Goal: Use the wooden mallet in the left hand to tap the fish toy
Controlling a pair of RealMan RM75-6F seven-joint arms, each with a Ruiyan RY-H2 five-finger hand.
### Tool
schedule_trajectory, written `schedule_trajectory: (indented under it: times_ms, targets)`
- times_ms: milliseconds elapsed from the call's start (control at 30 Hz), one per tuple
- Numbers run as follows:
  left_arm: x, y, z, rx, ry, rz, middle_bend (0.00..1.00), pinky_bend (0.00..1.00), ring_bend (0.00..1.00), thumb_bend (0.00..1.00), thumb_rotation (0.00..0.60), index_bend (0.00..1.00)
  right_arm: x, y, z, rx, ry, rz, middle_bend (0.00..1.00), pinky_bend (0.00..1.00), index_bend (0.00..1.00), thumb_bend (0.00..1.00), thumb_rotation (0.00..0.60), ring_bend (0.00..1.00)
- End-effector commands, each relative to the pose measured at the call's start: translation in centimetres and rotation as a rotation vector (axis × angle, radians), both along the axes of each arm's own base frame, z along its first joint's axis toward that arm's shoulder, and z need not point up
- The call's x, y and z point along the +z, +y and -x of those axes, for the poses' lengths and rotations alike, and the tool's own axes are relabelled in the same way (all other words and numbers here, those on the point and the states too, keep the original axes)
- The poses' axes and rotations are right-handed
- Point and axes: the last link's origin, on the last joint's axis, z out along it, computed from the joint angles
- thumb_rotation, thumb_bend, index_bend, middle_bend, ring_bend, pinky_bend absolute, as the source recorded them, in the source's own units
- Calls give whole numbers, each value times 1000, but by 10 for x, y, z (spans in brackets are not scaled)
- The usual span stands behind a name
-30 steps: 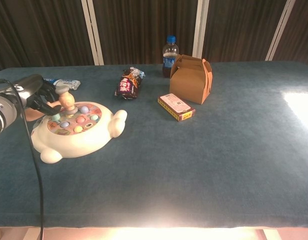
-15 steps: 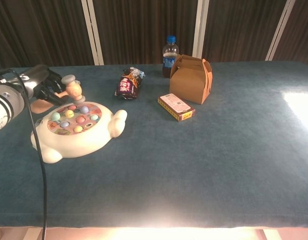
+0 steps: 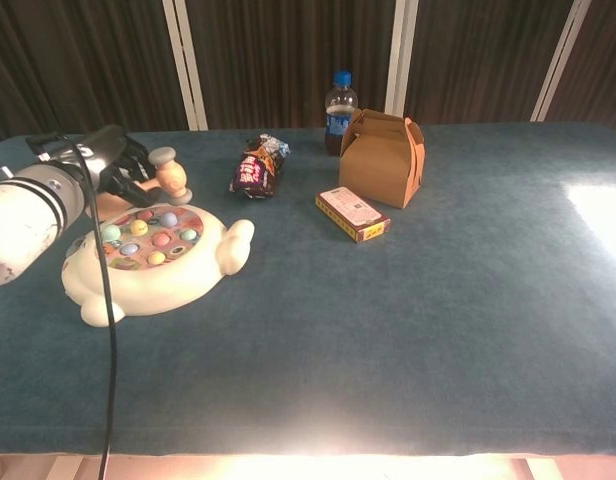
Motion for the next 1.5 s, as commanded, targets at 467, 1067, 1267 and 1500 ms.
schedule_trajectory:
  times_ms: [467, 1067, 1267, 1500]
  targets:
    - [-14, -3, 3, -5, 48, 35, 628, 590, 601, 739, 600, 757, 2, 1, 1, 2, -3, 6, 0, 0, 0, 239, 600, 0]
    - [77, -75, 80, -13, 1, 4, 628, 590, 601, 721, 600, 757, -6, 4, -1, 10, 18, -12, 0, 0, 0, 239, 600, 0]
    - [68, -98, 137, -27, 38, 36, 624, 590, 583, 699, 600, 757, -12, 3, -3, 14, 34, -23, 0, 0, 0, 239, 600, 0]
    - [45, -115, 176, -86, 22, 60, 605, 584, 545, 647, 600, 742, -14, 1, -3, 7, 42, -27, 0, 0, 0, 238, 600, 0]
